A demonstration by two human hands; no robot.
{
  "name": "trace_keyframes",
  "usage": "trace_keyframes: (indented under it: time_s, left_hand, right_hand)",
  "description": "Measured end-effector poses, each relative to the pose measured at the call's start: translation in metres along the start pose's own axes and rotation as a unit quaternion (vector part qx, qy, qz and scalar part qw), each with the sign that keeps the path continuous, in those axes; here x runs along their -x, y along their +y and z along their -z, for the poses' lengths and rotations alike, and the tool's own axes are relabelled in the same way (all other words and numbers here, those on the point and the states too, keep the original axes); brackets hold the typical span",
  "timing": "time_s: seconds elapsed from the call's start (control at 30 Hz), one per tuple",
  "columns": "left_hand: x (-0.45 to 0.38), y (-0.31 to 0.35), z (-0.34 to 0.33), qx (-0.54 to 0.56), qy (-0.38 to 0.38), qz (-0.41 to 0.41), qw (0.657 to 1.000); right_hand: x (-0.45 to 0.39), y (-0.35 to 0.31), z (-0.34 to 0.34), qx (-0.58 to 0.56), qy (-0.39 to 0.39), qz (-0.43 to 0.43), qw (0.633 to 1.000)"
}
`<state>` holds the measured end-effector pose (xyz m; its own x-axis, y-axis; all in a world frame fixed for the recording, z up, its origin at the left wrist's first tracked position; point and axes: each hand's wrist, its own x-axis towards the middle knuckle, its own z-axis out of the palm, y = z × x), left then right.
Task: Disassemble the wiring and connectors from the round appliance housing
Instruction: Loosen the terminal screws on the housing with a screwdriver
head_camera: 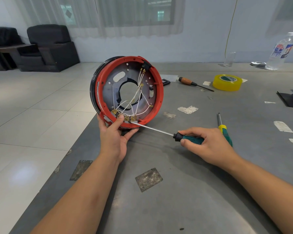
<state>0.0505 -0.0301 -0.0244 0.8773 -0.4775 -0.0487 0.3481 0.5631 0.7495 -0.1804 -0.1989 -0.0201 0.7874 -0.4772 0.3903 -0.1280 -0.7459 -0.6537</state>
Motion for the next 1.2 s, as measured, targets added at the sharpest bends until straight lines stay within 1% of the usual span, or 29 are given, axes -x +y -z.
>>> trace_keyframes:
  time_s: [0.1,0.23,0.5,0.63,0.8,1.0,1.2]
  left_hand:
    - [0.0,0.0,-0.001,-0.006,0.006,-0.002,1.0]
    - [-0.001,0.0,0.0,-0.007,0.008,-0.005,1.0]
    - [-0.003,-0.002,-0.001,0.003,0.022,-0.006,1.0]
    - [-0.004,-0.004,-0.002,0.016,0.028,-0.007,0.999]
    - [-0.002,-0.006,-0.003,0.003,0.024,-0.01,1.0]
    - [-0.004,-0.006,-0.001,0.018,0.023,-0.007,1.0]
    - [-0.008,-0.007,0.001,0.02,0.022,-0.007,1.0]
  right_hand:
    - [0.002,0.001,-0.004,0.001,-0.021,-0.013,1.0]
    - [0.008,-0.004,-0.009,0.028,-0.042,0.002,0.999]
    - [0.013,-0.009,-0.013,0.067,-0.057,0.032,0.996]
    - [0.013,-0.011,-0.015,0.076,-0.069,0.022,0.994]
    - [0.014,-0.015,-0.02,0.085,-0.081,0.02,0.993]
    - [0.015,-0.013,-0.017,0.059,-0.043,0.007,0.997]
    - [0.012,-0.012,-0.009,0.061,-0.014,0.004,0.998]
